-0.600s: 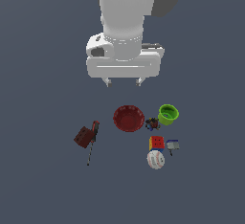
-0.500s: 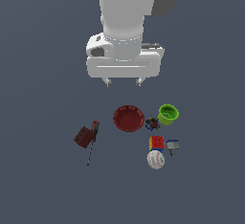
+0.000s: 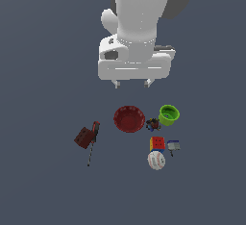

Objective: Pick up a designated object from a clutter of objects.

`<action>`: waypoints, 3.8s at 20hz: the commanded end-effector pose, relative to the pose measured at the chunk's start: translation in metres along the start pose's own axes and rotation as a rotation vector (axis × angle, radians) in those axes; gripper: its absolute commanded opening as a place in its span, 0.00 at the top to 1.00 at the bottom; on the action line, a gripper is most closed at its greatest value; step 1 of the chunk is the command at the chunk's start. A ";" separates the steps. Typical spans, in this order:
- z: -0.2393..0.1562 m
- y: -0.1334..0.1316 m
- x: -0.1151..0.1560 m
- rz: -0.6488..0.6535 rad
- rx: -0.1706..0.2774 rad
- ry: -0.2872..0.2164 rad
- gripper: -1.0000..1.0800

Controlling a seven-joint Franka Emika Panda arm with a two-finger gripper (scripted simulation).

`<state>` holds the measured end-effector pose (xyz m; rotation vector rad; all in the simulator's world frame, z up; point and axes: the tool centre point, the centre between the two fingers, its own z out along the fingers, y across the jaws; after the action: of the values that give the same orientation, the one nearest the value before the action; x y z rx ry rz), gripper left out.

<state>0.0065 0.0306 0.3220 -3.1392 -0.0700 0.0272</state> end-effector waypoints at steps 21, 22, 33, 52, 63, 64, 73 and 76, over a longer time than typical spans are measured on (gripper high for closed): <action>0.034 -0.019 0.009 0.193 -0.002 0.003 0.04; 0.038 -0.021 0.009 0.213 -0.003 0.003 0.04; 0.080 -0.045 0.015 0.451 -0.003 0.007 0.04; 0.152 -0.084 0.014 0.861 0.000 0.012 0.04; 0.193 -0.107 0.007 1.098 0.004 0.015 0.04; 0.197 -0.109 0.006 1.119 0.005 0.015 0.04; 0.225 -0.124 -0.002 1.289 0.008 0.016 0.04; 0.232 -0.127 -0.004 1.327 0.009 0.016 0.04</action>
<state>-0.0060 0.1564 0.0939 -2.5386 1.8531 0.0010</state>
